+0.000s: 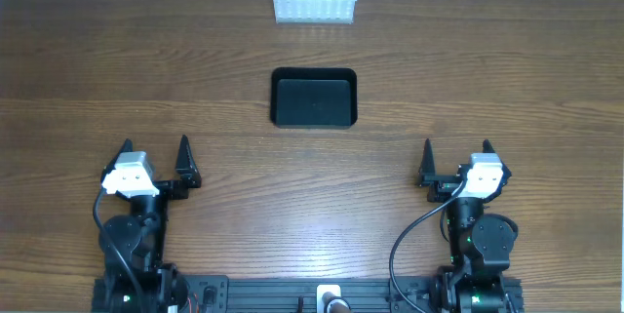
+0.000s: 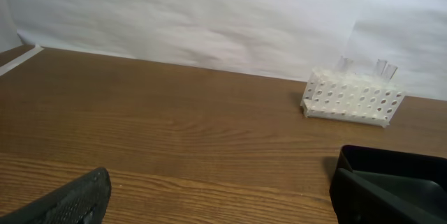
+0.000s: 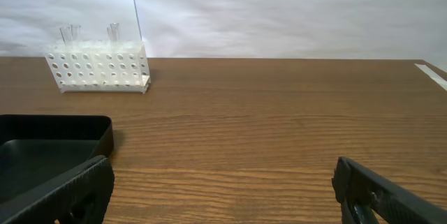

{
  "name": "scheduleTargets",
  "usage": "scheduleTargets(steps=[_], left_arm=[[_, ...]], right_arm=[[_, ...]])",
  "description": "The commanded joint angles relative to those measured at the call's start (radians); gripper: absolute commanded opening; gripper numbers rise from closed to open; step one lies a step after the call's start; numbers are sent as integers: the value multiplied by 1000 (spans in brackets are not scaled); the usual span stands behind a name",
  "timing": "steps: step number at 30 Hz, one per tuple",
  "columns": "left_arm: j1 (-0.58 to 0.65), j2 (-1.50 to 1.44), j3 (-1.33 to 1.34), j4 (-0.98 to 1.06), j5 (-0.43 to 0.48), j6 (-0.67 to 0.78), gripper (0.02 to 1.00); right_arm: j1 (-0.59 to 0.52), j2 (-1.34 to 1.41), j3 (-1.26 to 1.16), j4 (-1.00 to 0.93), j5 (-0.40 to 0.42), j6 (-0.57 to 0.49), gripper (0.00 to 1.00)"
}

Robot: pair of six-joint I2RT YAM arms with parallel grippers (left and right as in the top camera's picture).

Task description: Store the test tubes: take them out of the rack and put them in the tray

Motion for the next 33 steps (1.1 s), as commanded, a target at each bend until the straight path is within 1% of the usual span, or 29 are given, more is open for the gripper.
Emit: scheduleTargets(steps=[1, 21, 26, 33], left_arm=[[5, 5, -4, -4, -4, 15, 998], [5, 6, 5, -4, -4, 15, 998], [5, 62, 81, -5, -5, 15, 998], [4, 259, 256, -9, -4, 15, 998]], right_arm=[[2, -7, -5, -3, -8, -8, 991], [2, -7, -5, -3, -8, -7, 991], [2, -7, -5, -3, -8, -7, 991], [2, -7, -5, -4, -8, -8, 991]])
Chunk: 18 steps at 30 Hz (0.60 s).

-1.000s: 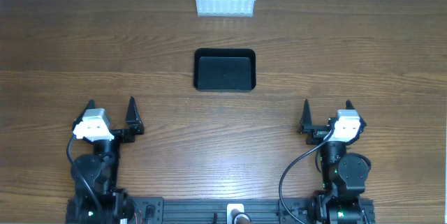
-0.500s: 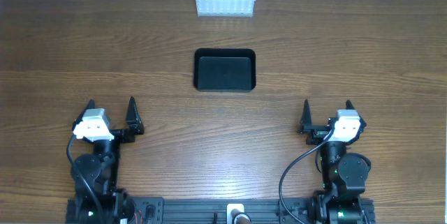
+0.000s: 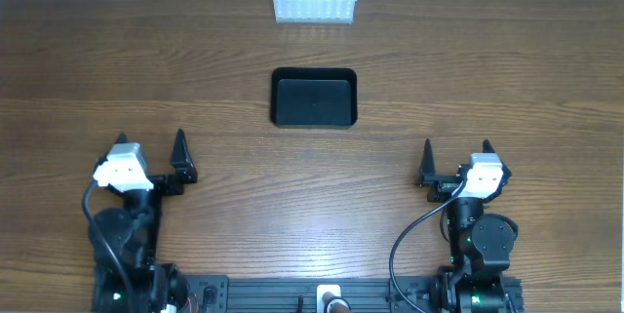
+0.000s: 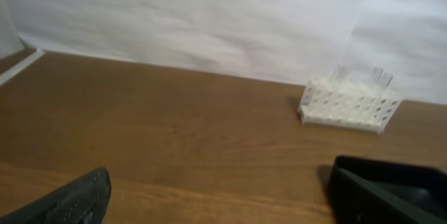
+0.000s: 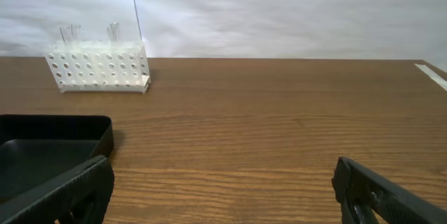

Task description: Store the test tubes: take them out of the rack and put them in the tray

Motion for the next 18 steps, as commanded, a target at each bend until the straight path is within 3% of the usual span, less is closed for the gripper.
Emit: scheduleTargets(steps=[1, 8, 18], left_arm=[[4, 144, 150, 4, -4, 15, 1000], [-55, 375, 394, -11, -5, 15, 996], [-248, 722, 731, -39, -39, 15, 998]], right_arm=[[2, -7, -5, -3, -8, -7, 993], [2, -7, -5, -3, -8, -7, 991], [2, -7, -5, -4, -8, -7, 993]])
